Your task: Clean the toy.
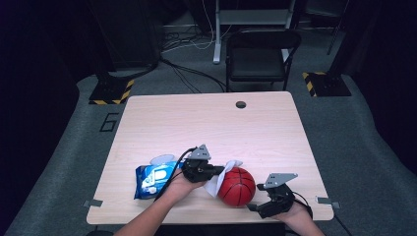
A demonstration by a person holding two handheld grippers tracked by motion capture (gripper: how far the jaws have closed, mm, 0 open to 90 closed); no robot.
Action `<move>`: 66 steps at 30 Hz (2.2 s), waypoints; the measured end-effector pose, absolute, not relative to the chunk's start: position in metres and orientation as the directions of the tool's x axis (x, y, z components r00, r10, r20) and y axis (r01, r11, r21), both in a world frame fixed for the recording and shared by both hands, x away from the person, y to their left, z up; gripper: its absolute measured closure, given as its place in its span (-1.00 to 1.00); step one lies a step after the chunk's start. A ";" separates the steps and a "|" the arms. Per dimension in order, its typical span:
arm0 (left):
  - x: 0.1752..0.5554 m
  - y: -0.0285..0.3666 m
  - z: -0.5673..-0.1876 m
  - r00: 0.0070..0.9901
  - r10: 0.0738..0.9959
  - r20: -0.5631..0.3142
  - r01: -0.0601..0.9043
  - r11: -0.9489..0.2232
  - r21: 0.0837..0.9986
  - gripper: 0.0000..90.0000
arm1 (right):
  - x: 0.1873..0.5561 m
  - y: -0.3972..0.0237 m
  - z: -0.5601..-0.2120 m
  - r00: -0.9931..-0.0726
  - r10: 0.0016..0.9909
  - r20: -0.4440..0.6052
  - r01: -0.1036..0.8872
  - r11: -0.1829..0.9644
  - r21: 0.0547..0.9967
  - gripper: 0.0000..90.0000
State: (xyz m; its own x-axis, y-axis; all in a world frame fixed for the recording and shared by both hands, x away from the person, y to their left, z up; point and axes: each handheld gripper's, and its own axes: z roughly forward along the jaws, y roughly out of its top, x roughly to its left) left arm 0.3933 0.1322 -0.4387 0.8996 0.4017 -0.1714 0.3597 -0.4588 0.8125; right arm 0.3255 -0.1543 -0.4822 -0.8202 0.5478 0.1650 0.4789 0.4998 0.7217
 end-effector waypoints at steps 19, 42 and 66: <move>0.402 0.154 -0.438 0.880 0.438 -0.185 0.389 -0.439 0.810 0.97 | 0.345 -0.136 -0.476 -0.858 0.491 0.152 0.423 0.506 0.752 -0.63; 0.427 0.163 -0.420 0.857 0.490 -0.159 0.388 -0.409 0.826 0.98 | 0.375 -0.100 -0.492 -0.857 0.516 0.011 0.366 0.593 0.717 -0.70; 0.434 0.174 -0.423 0.844 0.505 -0.183 0.405 -0.376 0.833 0.98 | 0.415 -0.108 -0.450 -0.841 0.523 0.135 0.397 0.428 0.812 -0.66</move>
State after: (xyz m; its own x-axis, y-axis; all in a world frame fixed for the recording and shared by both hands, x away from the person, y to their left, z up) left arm 0.4339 0.1738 -0.4231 0.8437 0.5048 -0.1826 0.4052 -0.3759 0.8334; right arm 0.4150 -0.1081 -0.4504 -0.8413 0.5234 0.1351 0.3966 0.4277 0.8123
